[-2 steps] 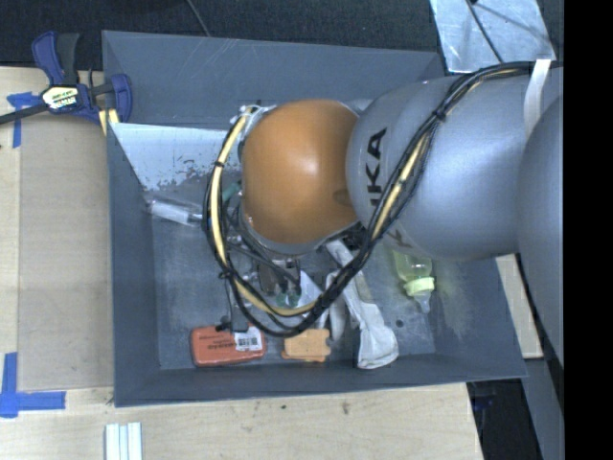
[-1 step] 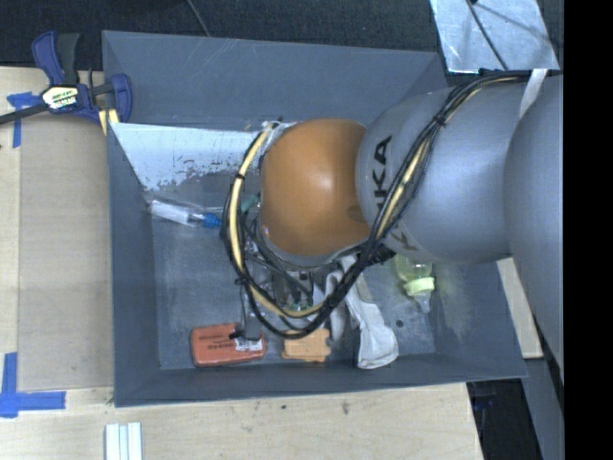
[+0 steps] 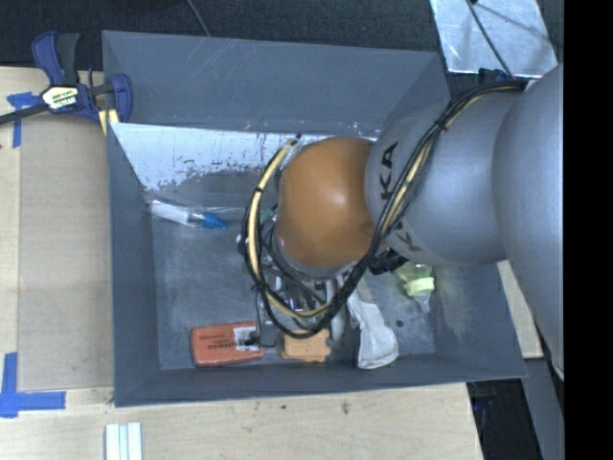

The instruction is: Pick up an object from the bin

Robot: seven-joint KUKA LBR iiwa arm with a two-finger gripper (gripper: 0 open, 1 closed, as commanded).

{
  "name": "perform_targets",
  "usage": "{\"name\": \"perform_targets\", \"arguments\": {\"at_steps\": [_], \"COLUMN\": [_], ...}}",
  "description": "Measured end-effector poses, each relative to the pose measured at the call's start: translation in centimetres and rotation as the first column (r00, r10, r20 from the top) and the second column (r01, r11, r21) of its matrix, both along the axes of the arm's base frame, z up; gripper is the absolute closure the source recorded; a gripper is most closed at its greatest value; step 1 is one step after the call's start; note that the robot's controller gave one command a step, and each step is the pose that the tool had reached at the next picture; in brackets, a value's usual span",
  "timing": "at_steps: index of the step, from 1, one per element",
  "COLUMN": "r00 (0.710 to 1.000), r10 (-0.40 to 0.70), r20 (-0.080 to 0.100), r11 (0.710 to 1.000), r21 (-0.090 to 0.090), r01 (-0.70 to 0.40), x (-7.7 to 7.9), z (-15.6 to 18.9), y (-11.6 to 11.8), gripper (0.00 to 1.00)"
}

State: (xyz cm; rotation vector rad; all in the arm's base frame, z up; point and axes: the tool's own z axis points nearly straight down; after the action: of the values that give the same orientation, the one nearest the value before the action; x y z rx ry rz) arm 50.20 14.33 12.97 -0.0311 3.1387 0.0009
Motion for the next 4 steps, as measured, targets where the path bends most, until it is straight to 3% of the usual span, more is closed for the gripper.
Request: {"name": "perform_targets", "arguments": {"at_steps": [1, 2, 3, 4], "r00": [0.997, 1.0, 0.999, 0.996], "r10": [-0.073, -0.008, -0.052, -0.084], "r20": [-0.002, -0.003, -0.003, 0.006], "r11": [0.997, 1.0, 0.999, 0.996], "r21": [-0.001, 0.001, -0.002, 0.001], "r01": [0.073, 0.008, 0.052, 0.084], "x": [-0.3, -0.8, 3.8, 5.3], "z": [-2.3, -2.3, -1.8, -2.4], "y": [0.2, -3.9, -6.1, -7.3], "gripper": [0.0, 0.0, 0.0, 0.0]}}
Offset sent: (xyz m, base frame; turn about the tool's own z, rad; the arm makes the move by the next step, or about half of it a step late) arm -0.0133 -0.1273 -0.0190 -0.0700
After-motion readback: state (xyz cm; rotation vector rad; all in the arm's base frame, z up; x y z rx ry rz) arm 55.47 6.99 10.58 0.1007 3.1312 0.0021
